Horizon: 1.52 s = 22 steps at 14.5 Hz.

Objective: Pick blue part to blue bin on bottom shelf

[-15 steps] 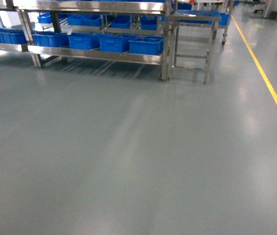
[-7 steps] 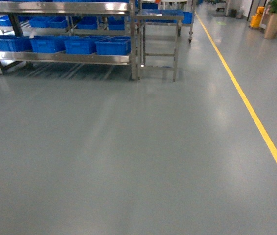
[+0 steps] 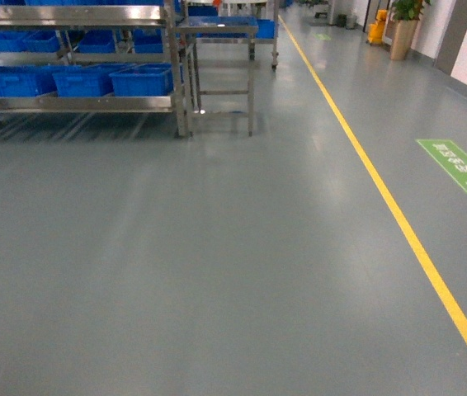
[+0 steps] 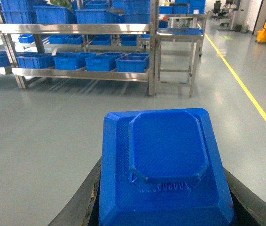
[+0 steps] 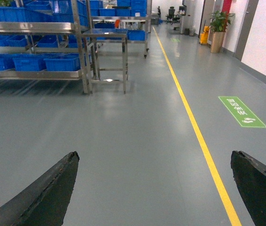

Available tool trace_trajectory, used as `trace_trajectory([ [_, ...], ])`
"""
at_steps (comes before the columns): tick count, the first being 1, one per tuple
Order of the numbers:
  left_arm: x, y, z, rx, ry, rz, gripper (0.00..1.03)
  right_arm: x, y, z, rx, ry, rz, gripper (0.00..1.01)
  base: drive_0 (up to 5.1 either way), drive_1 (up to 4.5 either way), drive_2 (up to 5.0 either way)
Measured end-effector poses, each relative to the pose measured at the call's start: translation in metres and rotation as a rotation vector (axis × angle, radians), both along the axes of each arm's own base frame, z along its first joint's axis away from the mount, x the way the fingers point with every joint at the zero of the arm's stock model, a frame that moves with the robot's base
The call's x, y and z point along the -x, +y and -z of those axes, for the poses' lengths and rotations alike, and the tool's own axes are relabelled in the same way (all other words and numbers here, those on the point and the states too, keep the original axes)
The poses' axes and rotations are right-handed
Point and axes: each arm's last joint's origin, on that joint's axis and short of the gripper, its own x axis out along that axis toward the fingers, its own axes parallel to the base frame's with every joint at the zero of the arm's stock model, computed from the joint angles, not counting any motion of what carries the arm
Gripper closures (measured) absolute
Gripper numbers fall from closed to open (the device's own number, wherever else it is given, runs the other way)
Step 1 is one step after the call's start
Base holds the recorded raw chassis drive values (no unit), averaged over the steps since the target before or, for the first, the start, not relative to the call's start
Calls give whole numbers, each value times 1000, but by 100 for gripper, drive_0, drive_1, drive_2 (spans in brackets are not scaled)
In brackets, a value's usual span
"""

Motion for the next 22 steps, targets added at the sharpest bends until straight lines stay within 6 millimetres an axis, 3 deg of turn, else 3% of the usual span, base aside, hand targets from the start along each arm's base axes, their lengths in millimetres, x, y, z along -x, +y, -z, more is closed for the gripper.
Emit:
trace_trajectory([
  [4, 1, 1, -1, 2, -6, -7, 59, 0, 0, 0, 0, -1, 0, 3, 0, 0, 0],
  [22, 0, 0, 0, 0, -2, -7, 59, 0, 0, 0, 0, 0, 0, 3, 2, 413, -408],
])
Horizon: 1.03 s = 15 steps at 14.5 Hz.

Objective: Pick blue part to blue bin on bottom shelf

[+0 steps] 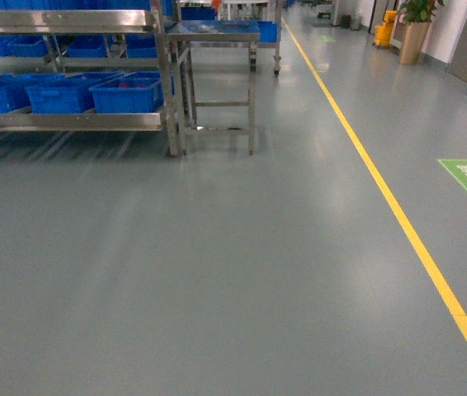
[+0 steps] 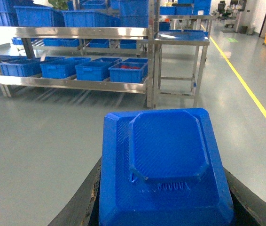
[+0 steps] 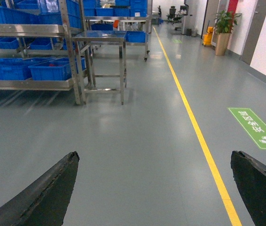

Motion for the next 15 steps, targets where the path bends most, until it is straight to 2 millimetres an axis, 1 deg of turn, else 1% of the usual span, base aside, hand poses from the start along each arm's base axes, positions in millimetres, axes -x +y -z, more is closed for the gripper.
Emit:
trace_trajectory([
  [15, 0, 0, 0, -1, 2, 0, 59, 0, 0, 0, 0, -1, 0, 3, 3, 414, -407],
])
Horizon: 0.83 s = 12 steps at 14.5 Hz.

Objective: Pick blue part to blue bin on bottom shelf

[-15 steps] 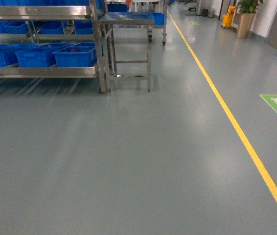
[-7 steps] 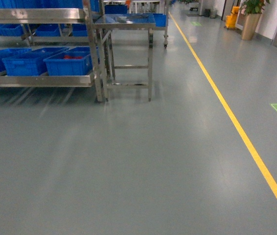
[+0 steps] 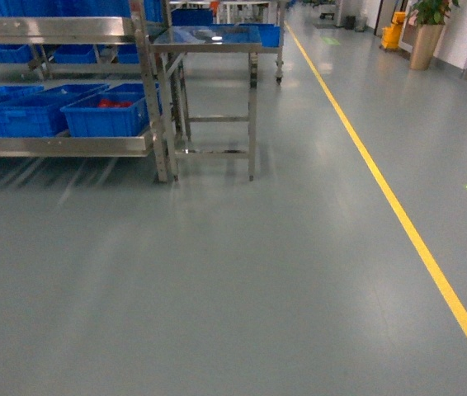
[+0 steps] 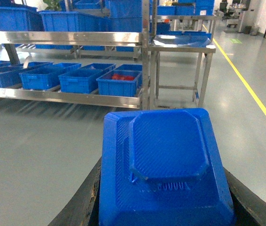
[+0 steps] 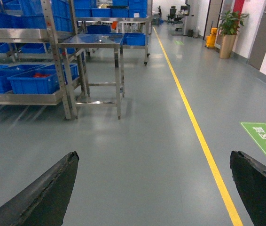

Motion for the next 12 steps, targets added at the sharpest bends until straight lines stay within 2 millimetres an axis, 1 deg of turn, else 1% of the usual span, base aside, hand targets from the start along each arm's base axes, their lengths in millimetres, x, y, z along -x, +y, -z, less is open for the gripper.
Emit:
trace_trajectory([
  [12, 0, 0, 0, 0, -1, 0, 59, 0, 0, 0, 0, 2, 0, 3, 1, 411, -410],
])
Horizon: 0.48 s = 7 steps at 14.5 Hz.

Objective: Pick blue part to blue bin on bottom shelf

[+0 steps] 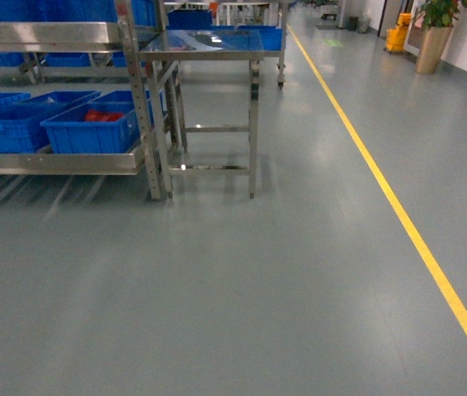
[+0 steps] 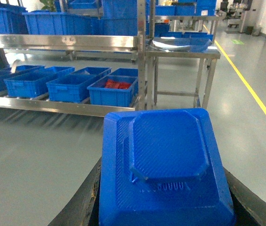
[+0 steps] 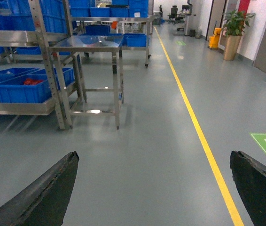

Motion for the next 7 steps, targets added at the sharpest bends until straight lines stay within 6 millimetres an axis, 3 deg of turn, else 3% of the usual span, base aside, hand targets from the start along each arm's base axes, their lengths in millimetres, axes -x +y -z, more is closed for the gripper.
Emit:
trace_trajectory([
  [7, 0, 0, 0, 0, 1, 0, 59, 0, 0, 0, 0, 0, 0, 3, 1, 412, -409],
])
